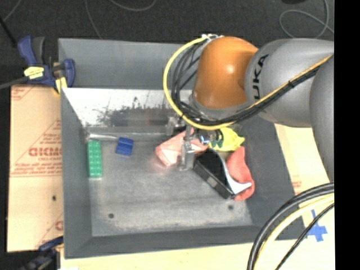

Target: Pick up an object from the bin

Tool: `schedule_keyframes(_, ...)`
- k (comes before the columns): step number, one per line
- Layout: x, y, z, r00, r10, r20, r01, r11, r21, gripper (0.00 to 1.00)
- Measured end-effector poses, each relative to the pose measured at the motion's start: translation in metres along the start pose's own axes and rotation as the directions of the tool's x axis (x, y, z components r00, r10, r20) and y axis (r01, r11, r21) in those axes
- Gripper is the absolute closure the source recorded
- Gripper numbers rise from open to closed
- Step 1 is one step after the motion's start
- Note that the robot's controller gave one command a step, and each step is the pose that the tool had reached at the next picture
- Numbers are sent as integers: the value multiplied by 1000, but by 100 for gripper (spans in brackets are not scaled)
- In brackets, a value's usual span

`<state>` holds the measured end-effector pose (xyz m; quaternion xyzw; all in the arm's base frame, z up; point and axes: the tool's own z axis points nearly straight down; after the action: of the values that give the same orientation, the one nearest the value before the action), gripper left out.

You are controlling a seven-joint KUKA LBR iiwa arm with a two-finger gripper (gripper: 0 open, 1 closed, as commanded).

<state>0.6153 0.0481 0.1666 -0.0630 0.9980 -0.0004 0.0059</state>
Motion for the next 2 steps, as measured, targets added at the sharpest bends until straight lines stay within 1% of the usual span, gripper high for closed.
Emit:
schedule_keyframes(1, -12, -22, 25, 995, -100, -1, 100, 995, -2, 0)
schedule_keyframes(2, -19, -23, 53, 987, -163, 3, 163, 987, 2, 0)
